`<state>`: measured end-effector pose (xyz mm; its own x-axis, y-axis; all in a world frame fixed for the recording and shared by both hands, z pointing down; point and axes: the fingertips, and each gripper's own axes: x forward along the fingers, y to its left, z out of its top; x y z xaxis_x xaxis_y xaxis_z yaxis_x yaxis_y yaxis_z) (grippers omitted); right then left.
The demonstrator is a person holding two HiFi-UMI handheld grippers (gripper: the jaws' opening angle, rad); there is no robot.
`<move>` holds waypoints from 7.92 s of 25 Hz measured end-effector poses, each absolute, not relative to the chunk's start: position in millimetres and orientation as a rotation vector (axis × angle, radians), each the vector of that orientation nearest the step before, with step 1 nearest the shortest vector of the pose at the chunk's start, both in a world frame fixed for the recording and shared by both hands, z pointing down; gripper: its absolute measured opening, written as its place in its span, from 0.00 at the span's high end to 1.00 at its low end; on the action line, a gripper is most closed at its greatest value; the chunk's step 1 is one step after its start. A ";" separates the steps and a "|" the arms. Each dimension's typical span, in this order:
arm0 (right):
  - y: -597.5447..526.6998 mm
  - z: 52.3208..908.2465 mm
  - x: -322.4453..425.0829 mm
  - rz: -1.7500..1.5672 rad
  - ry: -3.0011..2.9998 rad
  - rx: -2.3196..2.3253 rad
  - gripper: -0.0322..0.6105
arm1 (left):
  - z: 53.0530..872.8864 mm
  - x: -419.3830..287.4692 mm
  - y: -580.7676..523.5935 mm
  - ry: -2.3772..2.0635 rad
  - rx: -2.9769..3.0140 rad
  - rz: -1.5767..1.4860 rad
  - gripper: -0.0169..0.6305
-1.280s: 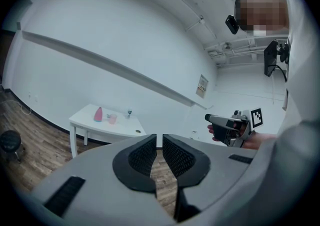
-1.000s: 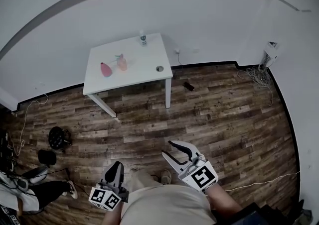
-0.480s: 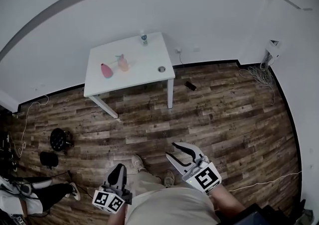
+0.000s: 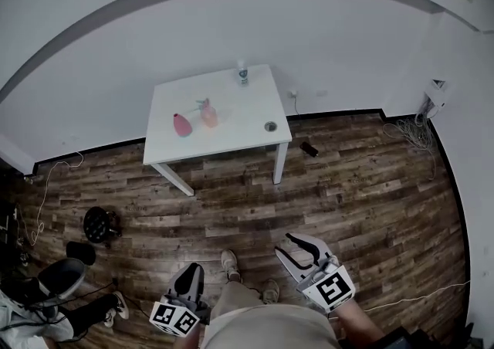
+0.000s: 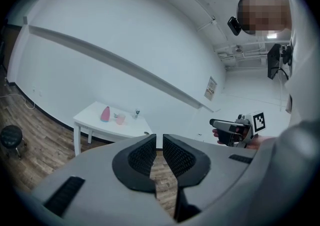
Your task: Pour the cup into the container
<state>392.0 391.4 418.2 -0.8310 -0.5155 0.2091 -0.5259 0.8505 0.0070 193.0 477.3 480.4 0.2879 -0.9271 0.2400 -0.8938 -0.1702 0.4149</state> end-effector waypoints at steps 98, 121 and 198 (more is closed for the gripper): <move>68.1 432.1 259.3 0.049 -2.887 0.527 0.76 | 497.8 76.7 204.6 -1.831 1.901 -0.118 0.88; 32.1 435.5 210.3 0.066 -2.855 0.574 0.76 | 500.7 24.6 163.6 -1.781 1.916 -0.122 0.87; -167.3 517.3 43.7 0.035 -2.585 0.463 0.39 | 529.9 -113.2 -80.7 -1.540 2.083 0.001 0.75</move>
<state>43.7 -167.3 517.3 -0.8119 -0.3178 0.4897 -0.3308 0.9416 0.0625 -113.2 -80.7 529.9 0.3451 -0.8851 0.3122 -0.8857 -0.1971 0.4203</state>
